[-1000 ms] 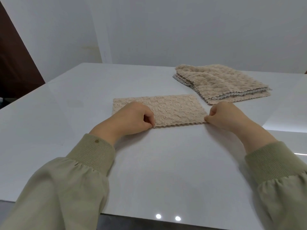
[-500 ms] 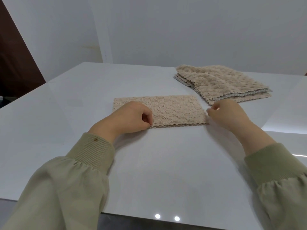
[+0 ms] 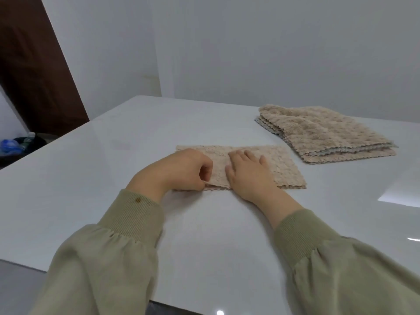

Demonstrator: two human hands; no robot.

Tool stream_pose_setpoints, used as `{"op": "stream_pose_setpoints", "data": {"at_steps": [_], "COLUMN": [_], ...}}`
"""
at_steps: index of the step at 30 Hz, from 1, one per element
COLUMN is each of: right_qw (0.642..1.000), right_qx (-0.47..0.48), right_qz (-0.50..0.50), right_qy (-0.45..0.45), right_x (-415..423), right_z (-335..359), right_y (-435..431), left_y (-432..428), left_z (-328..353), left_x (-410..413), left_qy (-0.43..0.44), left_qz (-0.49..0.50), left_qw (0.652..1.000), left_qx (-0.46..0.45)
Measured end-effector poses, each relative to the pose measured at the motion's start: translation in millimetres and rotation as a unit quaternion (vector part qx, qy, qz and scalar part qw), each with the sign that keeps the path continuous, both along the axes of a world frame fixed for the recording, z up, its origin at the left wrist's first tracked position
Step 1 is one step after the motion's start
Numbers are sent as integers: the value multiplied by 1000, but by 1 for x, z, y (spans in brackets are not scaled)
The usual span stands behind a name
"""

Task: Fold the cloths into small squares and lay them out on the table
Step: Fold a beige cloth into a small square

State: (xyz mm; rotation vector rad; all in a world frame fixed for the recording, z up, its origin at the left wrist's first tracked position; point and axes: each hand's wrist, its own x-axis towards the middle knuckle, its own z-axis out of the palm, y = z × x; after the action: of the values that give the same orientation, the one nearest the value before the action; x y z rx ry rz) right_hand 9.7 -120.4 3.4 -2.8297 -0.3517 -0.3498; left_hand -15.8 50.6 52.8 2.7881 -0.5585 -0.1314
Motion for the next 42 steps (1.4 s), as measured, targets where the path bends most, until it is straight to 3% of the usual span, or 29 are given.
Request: {"op": "stream_pose_setpoints", "data": {"at_steps": [2, 8, 9, 11, 13, 14, 17, 19, 21, 24, 30, 34, 42], "right_qw": [997, 992, 991, 991, 994, 995, 994, 997, 998, 991, 977, 975, 976], "right_qx": [-51, -74, -77, -78, -60, -39, -8, -24, -47, -66, -76, -53, -73], "right_qz": [-12, -54, -52, -47, -54, -67, -102, -67, -20, -34, -136, -150, -167], "right_qy": [62, 92, 95, 97, 80, 57, -35, -34, 29, 112, 143, 153, 123], "right_x": [4, 5, 5, 5, 5, 6, 10, 16, 22, 30, 40, 41, 37], "right_z": [-4, -3, -3, -3, -3, -3, 3, 5, 3, 1, 1, 2, 0], "right_y": [-3, -12, -13, -13, -11, -10, -4, 1, 4, -9, -60, -74, -59], "left_y": [3, 21, 20, 12, -3, -10, -21, -19, -16, -14, -9, -8, -20], "left_z": [2, 11, 9, -2, -16, -23, -36, -42, -46, -47, -47, -46, -28], "left_x": [1, -1, 0, 11, 24, 29, 38, 43, 46, 46, 43, 43, 33], "left_qy": [40, 150, 144, 24, -130, -165, -143, -81, -25, 3, 11, 12, -156], "left_qz": [16, 22, 36, 93, 116, 100, 86, 96, 106, 127, 153, 164, 127], "left_qw": [999, 985, 980, 977, 978, 979, 985, 988, 990, 988, 985, 983, 977], "left_qx": [-15, -87, -133, -190, -115, -63, 51, 87, 90, 84, 79, 76, 72]}}
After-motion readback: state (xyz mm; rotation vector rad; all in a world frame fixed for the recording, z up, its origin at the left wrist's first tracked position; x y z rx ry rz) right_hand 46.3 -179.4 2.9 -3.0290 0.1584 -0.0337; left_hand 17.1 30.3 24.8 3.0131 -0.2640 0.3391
